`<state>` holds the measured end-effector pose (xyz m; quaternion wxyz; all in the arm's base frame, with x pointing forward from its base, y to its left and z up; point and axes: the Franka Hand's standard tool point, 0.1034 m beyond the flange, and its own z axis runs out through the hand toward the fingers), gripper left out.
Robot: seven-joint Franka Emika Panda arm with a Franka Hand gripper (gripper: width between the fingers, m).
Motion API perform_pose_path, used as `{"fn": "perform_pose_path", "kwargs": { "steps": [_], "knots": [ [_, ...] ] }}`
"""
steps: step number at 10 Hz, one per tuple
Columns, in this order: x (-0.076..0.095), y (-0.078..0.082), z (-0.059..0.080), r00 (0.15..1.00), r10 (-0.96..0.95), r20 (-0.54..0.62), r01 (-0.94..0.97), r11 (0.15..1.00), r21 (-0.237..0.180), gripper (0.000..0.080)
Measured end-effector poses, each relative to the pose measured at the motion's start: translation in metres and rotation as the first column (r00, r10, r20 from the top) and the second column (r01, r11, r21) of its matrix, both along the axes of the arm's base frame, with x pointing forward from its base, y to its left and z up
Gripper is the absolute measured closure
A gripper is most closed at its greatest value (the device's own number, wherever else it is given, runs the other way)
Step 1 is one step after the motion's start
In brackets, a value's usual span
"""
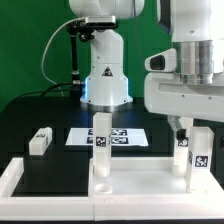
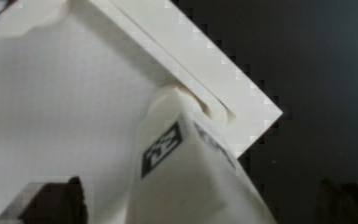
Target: Assemble desk
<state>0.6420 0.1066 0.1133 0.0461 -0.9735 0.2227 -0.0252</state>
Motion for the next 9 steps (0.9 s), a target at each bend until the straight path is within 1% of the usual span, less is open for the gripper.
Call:
{"fn": "perform_pose_path", "kwargs": {
  "steps": [1,2,3,4,5,6,8,9],
  "knots": [
    [0.0006,-0.0003,-0.0016,0.993,0.115,0.005,-0.115,0.993,-0.005,0.0150],
    [-0.0005,0.0050,-0.0023,0.995,0.100,0.003,-0.100,0.995,-0.001,0.0150],
    [-0.0001,0.0032,-0.0022,0.999,0.054,0.000,-0.054,0.999,0.001,0.0266],
    [0.0000,0.0023,-0.0023,0.998,0.061,0.001,-0.061,0.998,0.000,0.0421],
    [-0.0002,0.0023,-0.0026,1.000,0.025,-0.003,-0.025,1.000,0.004,0.0421],
    [-0.0003,0.0015,-0.0027,0.997,-0.079,-0.012,0.079,0.997,0.010,0.0512],
    [-0.0004,0.0011,-0.0029,0.981,-0.195,-0.023,0.195,0.981,0.016,0.0512],
    [-0.0004,0.0007,-0.0030,0.958,-0.284,-0.032,0.284,0.959,0.019,0.0512]
  ]
}}
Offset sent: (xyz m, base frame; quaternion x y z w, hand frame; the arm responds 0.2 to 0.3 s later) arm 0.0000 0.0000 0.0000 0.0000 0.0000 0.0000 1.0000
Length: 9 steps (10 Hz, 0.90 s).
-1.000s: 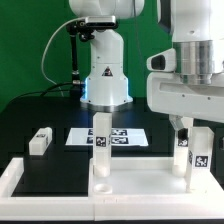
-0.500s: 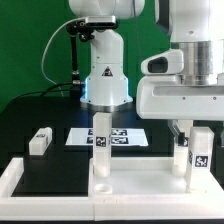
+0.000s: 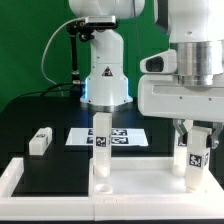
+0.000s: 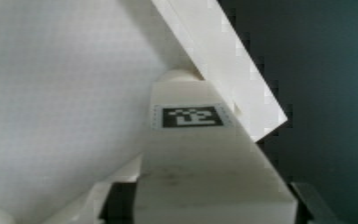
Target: Assemble desk
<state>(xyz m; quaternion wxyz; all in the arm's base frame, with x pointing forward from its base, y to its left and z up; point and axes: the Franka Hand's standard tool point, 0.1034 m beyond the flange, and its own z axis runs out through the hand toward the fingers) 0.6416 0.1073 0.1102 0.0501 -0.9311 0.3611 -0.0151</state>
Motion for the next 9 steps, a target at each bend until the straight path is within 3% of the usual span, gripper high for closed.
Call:
{"fn": "perform_pose_path", "kwargs": {
  "steps": [2,5,7,8,9],
  "knots": [
    [0.0002,-0.0034,-0.0007,0.912,-0.407,-0.046,0.408,0.912,0.040,0.0512],
    [-0.0005,-0.0043,-0.0015,0.623,-0.773,-0.115,0.782,0.620,0.066,0.0512],
    [-0.0011,-0.0041,-0.0020,0.626,-0.771,-0.115,0.779,0.623,0.065,0.0511],
    [-0.0012,-0.0043,-0.0021,0.679,-0.727,-0.102,0.734,0.677,0.064,0.0356],
    [-0.0004,-0.0021,-0.0011,0.827,-0.559,-0.059,0.562,0.826,0.054,0.0356]
  ]
}}
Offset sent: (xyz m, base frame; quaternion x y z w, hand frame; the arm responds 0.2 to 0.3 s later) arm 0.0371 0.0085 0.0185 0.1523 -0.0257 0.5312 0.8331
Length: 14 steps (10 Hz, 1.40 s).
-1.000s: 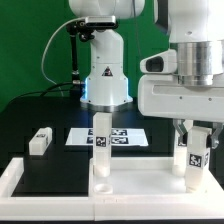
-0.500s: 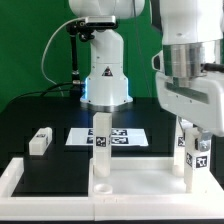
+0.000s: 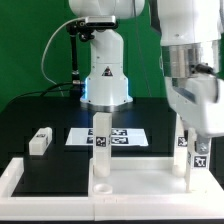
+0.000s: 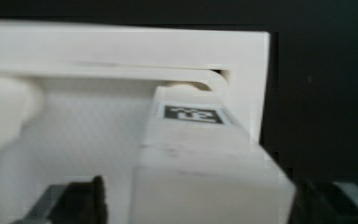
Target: Assemble desk
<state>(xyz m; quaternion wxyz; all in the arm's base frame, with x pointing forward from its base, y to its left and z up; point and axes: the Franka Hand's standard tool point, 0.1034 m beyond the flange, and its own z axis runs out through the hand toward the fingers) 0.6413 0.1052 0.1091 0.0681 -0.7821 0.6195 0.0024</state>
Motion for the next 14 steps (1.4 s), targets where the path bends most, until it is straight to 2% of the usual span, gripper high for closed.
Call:
{"fn": "perform_pose_path", "kwargs": {
  "steps": [1,2,5,6,7,8,9,10,11,12,14],
  "knots": [
    [0.0007,0.0048,-0.0001,0.976,0.214,0.029,-0.213,0.977,-0.020,0.0196],
    [0.0002,0.0069,-0.0005,0.920,0.389,0.043,-0.387,0.921,-0.037,0.0164],
    [0.0002,0.0052,-0.0008,0.854,0.518,0.050,-0.516,0.855,-0.059,0.0150],
    [0.0005,0.0038,-0.0008,0.764,0.643,0.047,-0.638,0.765,-0.092,0.0150],
    [0.0022,0.0045,-0.0011,0.591,0.806,0.028,-0.795,0.588,-0.149,0.0150],
    [0.0025,0.0083,-0.0023,0.524,0.851,0.026,-0.838,0.521,-0.162,0.0150],
    [0.0028,0.0066,-0.0021,0.545,0.838,0.027,-0.825,0.541,-0.161,0.0155],
    [0.0028,0.0065,-0.0022,0.568,0.823,0.028,-0.810,0.564,-0.158,0.0312],
    [0.0028,0.0064,-0.0023,0.566,0.824,0.027,-0.811,0.562,-0.158,0.0312],
    [0.0023,0.0051,-0.0027,0.575,0.818,0.026,-0.806,0.571,-0.157,0.0510],
    [0.0021,0.0031,-0.0032,0.698,0.716,0.030,-0.706,0.694,-0.140,0.0509]
  ]
}}
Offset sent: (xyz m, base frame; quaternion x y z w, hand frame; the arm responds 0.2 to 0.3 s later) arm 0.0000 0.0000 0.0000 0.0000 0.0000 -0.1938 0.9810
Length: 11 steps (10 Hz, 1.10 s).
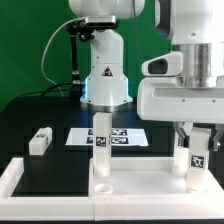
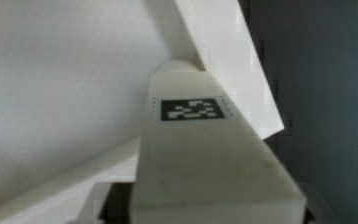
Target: Assemble desk
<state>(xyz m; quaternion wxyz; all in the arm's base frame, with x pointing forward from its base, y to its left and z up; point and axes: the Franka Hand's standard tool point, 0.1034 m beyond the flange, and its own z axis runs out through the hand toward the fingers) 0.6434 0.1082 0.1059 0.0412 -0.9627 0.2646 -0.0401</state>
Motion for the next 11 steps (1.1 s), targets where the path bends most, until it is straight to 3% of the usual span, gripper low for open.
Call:
{"fn": "perform_pose_path", "kwargs": {
  "steps": [3,5,7,8,9,10,11],
  "knots": [
    [-0.0004,-0.0056,-0.0013,0.917,-0.396,-0.058,0.398,0.916,0.045,0.0509],
    [-0.0011,-0.0078,-0.0024,0.676,-0.726,-0.125,0.736,0.673,0.074,0.0509],
    [-0.0028,-0.0054,-0.0027,0.546,-0.826,-0.139,0.837,0.542,0.073,0.0509],
    [-0.0028,-0.0058,-0.0027,0.556,-0.820,-0.138,0.831,0.551,0.073,0.0509],
    [-0.0031,-0.0058,-0.0036,0.583,-0.801,-0.134,0.812,0.579,0.073,0.0393],
    [-0.0019,-0.0046,-0.0032,0.663,-0.741,-0.109,0.749,0.659,0.075,0.0257],
    [0.0019,0.0006,-0.0014,0.797,-0.602,-0.060,0.605,0.792,0.084,0.0257]
  ]
}}
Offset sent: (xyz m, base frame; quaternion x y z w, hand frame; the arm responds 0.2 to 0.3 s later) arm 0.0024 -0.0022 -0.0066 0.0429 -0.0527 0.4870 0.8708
